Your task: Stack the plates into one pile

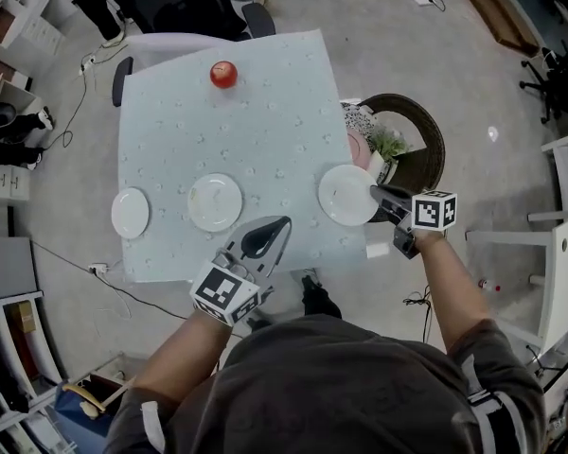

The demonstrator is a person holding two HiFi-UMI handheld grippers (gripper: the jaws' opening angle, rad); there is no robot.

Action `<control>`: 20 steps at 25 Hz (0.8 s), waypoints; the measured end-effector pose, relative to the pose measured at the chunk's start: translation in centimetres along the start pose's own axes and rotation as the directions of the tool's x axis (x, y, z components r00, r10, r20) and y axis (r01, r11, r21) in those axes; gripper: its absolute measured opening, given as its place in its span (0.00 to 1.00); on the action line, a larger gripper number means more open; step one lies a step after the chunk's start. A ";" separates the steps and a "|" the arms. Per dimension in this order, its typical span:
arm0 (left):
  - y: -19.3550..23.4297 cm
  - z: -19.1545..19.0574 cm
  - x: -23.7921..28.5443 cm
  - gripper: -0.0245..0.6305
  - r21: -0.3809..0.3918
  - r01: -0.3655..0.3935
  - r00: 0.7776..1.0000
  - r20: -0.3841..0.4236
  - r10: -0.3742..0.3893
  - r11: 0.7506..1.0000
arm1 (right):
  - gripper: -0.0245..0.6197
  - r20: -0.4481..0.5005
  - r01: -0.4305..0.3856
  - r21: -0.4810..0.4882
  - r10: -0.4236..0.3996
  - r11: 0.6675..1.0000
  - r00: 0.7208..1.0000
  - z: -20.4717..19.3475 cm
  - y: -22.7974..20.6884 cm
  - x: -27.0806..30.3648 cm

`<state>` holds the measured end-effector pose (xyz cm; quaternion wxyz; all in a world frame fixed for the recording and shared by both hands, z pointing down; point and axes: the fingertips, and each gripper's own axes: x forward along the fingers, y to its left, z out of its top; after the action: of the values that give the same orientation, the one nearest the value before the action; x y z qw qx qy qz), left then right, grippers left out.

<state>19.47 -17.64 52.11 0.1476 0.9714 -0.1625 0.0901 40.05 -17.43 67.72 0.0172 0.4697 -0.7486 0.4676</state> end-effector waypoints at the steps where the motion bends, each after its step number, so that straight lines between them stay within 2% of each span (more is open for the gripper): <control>1: 0.4 0.3 -1.0 0.04 -0.002 -0.014 1.000 0.010 0.014 1.000 | 0.05 -0.001 -0.005 -0.018 0.005 1.000 1.000 0.6 1.0 -0.1; 6: 2.6 1.7 -6.9 0.04 -0.007 -0.105 0.993 0.061 0.105 0.994 | 0.05 -0.018 -0.047 -0.092 0.045 0.995 0.999 3.4 6.8 1.2; 10: 5.2 2.3 -12.1 0.04 -0.016 -0.198 0.975 0.102 0.199 0.980 | 0.05 -0.042 -0.107 -0.140 0.102 0.984 0.994 5.3 11.7 5.2; 15: 7.2 2.4 -18.8 0.04 -0.033 -0.312 0.939 0.139 0.314 0.950 | 0.05 -0.104 -0.164 -0.198 0.146 0.966 0.984 5.9 17.1 10.3; 20: 9.3 1.9 -25.3 0.04 -0.052 -0.418 0.893 0.160 0.421 0.907 | 0.05 -0.172 -0.212 -0.222 0.176 0.952 0.969 4.9 21.5 16.2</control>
<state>-7.02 -19.34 47.04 0.1185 0.9164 -0.3805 0.0365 17.56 -29.40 57.78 0.0838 0.3517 -0.8386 0.4075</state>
